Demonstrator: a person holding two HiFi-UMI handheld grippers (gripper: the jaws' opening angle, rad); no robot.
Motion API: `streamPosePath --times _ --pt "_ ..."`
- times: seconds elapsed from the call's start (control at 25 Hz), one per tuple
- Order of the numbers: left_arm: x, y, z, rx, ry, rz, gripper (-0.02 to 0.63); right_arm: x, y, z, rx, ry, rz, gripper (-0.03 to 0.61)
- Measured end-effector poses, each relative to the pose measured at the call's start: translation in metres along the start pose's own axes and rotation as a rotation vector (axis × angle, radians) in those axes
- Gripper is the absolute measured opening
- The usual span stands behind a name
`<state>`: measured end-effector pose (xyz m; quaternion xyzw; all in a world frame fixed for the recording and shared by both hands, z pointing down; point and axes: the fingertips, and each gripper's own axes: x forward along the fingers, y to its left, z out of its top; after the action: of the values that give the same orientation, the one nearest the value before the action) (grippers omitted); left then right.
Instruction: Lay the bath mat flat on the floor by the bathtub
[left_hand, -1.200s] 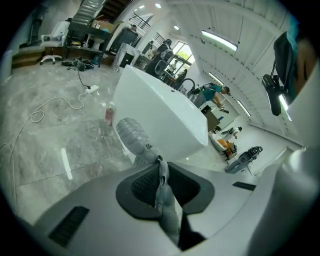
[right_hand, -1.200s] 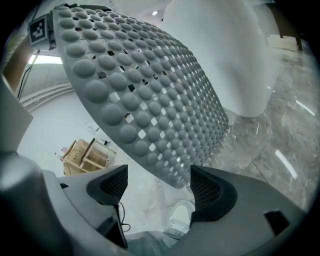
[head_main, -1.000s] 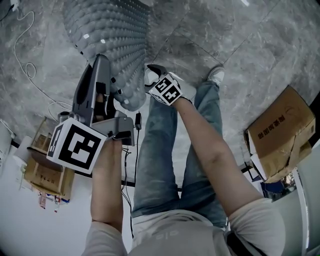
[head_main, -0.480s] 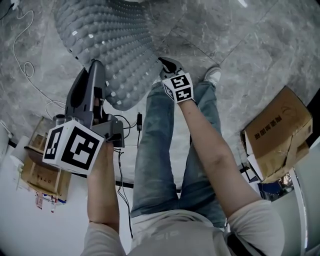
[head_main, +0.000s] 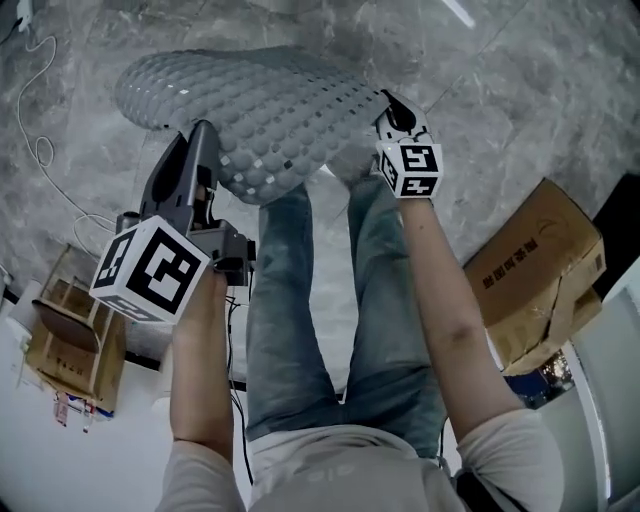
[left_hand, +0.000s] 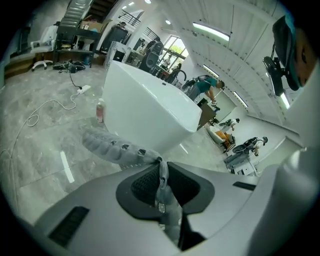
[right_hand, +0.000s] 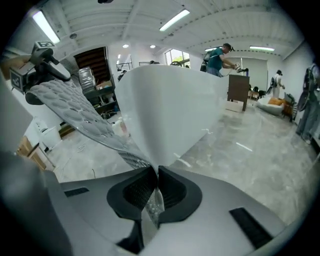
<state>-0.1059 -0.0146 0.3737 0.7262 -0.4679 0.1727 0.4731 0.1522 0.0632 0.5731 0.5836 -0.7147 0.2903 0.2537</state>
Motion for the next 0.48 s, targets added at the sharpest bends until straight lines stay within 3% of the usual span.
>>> streamPosePath --times 0.32,0.48 --pt "0.044 -0.086 0.006 -0.027 -0.065 -0.075 0.060 -0.055 -0.131 0.084 -0.130 -0.124 -0.127 0.046" --pt "0.073 -0.069 -0.016 -0.012 -0.026 -0.055 0.063 -0.043 -0.150 0.084 -0.212 -0.116 -0.129 0.074"
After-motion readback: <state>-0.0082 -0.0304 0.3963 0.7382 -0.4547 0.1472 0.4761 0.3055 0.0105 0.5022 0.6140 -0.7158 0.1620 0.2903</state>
